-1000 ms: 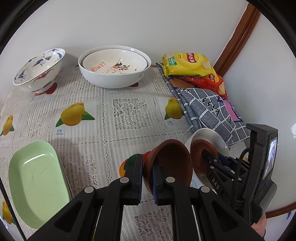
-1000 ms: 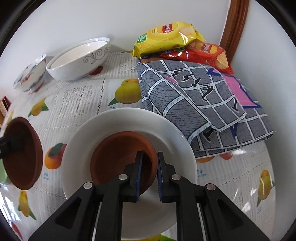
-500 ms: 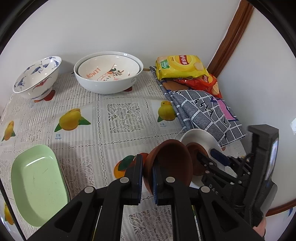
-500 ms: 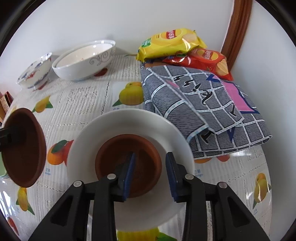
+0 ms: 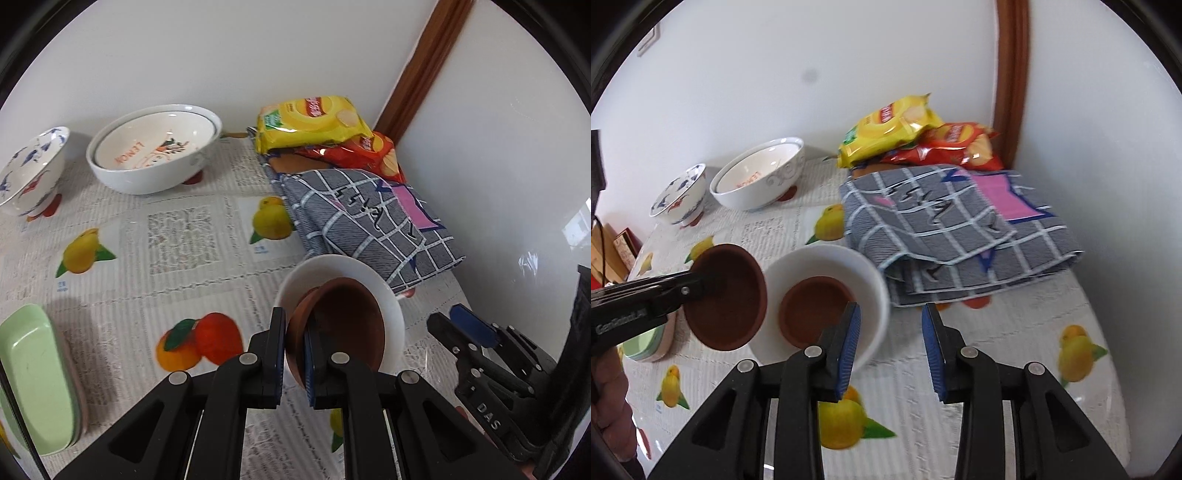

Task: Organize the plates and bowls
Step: 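Lower the left tool's terracotta bowl into the white bowl and open it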

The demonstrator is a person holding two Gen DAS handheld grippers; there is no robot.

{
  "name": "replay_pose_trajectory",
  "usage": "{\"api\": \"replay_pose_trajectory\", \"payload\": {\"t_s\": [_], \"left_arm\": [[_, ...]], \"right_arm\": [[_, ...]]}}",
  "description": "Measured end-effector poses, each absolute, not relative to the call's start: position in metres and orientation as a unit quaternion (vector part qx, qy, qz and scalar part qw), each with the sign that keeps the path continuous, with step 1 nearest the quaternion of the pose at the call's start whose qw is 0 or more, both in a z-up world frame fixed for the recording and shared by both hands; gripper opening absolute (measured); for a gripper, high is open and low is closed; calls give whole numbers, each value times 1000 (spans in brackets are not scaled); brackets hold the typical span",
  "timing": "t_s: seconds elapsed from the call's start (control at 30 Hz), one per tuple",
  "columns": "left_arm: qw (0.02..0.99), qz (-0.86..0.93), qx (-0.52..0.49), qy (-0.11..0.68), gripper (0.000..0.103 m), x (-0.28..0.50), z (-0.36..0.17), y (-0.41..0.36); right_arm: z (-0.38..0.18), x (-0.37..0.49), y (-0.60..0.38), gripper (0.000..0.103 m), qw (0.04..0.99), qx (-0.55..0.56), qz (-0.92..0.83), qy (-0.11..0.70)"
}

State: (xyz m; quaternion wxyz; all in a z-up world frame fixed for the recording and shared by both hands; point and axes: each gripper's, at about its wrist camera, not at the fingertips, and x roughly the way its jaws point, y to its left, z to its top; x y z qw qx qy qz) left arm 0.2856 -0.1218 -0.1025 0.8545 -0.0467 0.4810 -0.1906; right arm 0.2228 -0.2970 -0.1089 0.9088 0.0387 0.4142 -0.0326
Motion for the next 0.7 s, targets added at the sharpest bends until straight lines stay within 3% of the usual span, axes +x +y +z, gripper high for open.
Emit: {"api": "replay_pose_trajectory", "payload": {"t_s": [0.23,0.7], "left_arm": [[850,-182,-35,493,9,294,-118,-146],[837,-180,-46,515,11,307,-138,-149]], "right_arm": [[-112,205,-325,44,909,41,-45,413],[-129,197,-324,44,910,39,-39,412]]}}
